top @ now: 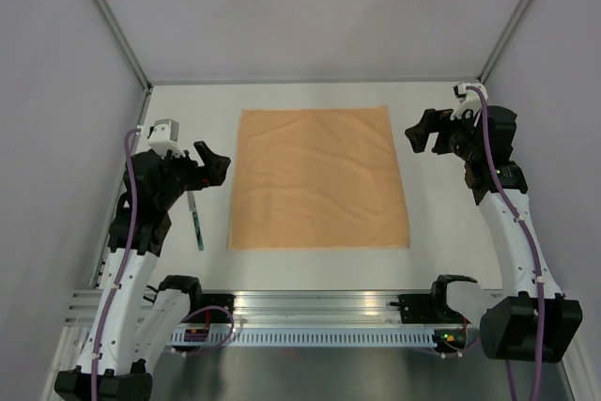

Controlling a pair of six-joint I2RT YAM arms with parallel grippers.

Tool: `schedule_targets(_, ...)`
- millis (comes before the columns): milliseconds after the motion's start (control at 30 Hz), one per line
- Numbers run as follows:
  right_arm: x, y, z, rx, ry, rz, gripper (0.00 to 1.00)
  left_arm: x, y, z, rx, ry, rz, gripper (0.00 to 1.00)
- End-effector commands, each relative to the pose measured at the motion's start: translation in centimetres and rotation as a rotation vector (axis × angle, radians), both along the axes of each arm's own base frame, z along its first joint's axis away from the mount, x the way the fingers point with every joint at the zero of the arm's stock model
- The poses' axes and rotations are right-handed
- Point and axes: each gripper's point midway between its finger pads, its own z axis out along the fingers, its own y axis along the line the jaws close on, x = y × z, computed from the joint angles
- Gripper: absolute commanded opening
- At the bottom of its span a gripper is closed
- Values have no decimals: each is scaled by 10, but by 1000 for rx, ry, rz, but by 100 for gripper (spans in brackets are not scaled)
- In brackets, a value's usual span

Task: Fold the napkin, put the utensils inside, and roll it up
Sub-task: Fold the napkin at the center of the board.

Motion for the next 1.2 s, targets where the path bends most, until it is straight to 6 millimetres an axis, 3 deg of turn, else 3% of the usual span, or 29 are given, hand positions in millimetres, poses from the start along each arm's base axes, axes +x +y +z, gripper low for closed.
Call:
schedule_targets(0,2,2,14,-3,-42,15,98,-1,-4,19,34,-58,-50,100)
schedule_targets(367,2,2,14,-3,-34,13,98,1,-12,19,24,-63,-100,99)
schedule_targets(467,2,1,14,-5,-32,6,98,7,-21,24,2,-56,-128,96)
schedule_targets(567,1,0,14,-9,-28,-1,98,10,-43,43,-2,-72,-167,95)
schedule_targets(633,1,-2,17,-14,-37,-6,98,8,-71,61,28,-102,-196,94)
schedule_targets(733,2,-4,21,-15,-39,-21,98,9,-113,60,72,-95,-235,94)
schedule_targets(900,3,-4,26,-11,-43,-25,98,3,-198,8,147,-50,-350,94)
schedule_targets(933,3,-4,27,-8,-45,-26,98,2,-214,8,149,-78,-371,93)
schedule_targets(967,4,-5,27,-7,-43,-28,98,-5,-240,-10,192,-65,-408,93)
schedule_targets(1067,9,-7,26,-6,-36,-41,98,-17,-288,-14,214,-121,-475,92)
schedule_targets(1100,11,-8,24,-7,-27,-48,98,-18,-304,-33,249,-107,-497,92)
schedule_targets(1133,13,-9,25,-10,-28,-52,98,-20,-317,-38,264,-125,-516,92)
schedule_targets(1167,14,-11,23,-14,-23,-64,98,-28,-337,-30,239,-161,-544,91)
